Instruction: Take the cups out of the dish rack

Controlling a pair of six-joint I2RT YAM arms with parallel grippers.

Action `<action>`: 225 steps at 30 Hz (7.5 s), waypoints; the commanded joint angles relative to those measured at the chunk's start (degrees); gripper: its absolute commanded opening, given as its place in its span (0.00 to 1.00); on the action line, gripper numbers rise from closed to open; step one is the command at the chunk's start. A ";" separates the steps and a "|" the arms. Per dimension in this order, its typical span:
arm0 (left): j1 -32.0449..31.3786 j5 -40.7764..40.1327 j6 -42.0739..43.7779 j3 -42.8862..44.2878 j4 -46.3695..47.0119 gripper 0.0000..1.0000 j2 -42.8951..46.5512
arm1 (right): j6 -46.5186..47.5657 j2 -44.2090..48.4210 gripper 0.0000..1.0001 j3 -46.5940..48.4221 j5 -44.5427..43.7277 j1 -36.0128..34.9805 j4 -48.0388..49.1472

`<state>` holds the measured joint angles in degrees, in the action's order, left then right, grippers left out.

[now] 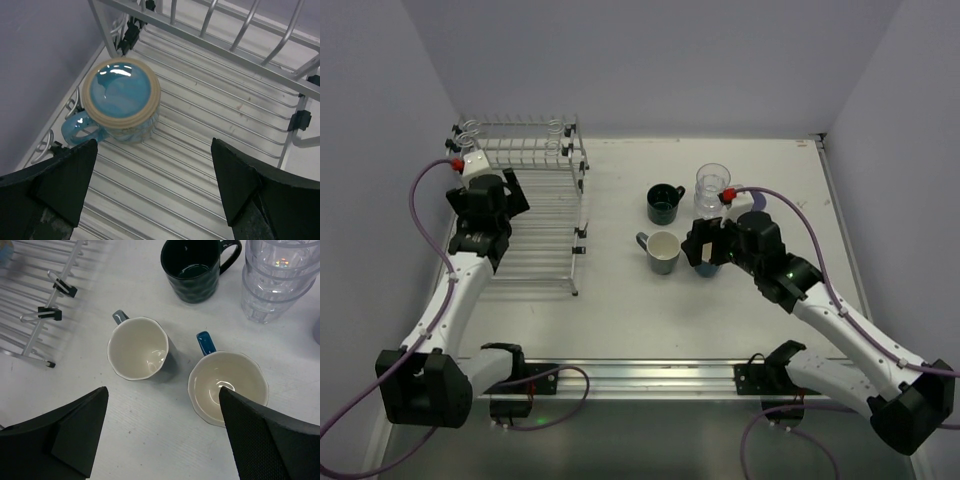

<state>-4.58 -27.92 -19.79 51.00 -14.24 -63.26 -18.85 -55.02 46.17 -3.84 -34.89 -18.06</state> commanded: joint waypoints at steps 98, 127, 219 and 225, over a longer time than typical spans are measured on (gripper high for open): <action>10.03 65.15 -23.58 -8.81 27.84 0.00 20.02 | -26.76 -3.85 0.99 -8.03 20.36 -10.81 52.85; -5.17 67.30 -42.00 -19.10 61.88 0.00 19.32 | -39.33 -27.15 0.75 5.78 30.56 -10.81 79.23; -14.67 42.51 3.54 -11.47 -0.79 1.00 33.30 | -4.79 31.14 0.99 1.64 3.40 22.33 -2.50; -14.67 41.90 2.13 -1.36 -2.19 1.00 30.92 | -4.70 48.67 0.99 2.25 -1.07 22.41 -4.25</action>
<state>-18.85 15.64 -16.12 42.37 -16.84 -31.92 -23.94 -9.80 48.90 -2.37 -12.69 -20.34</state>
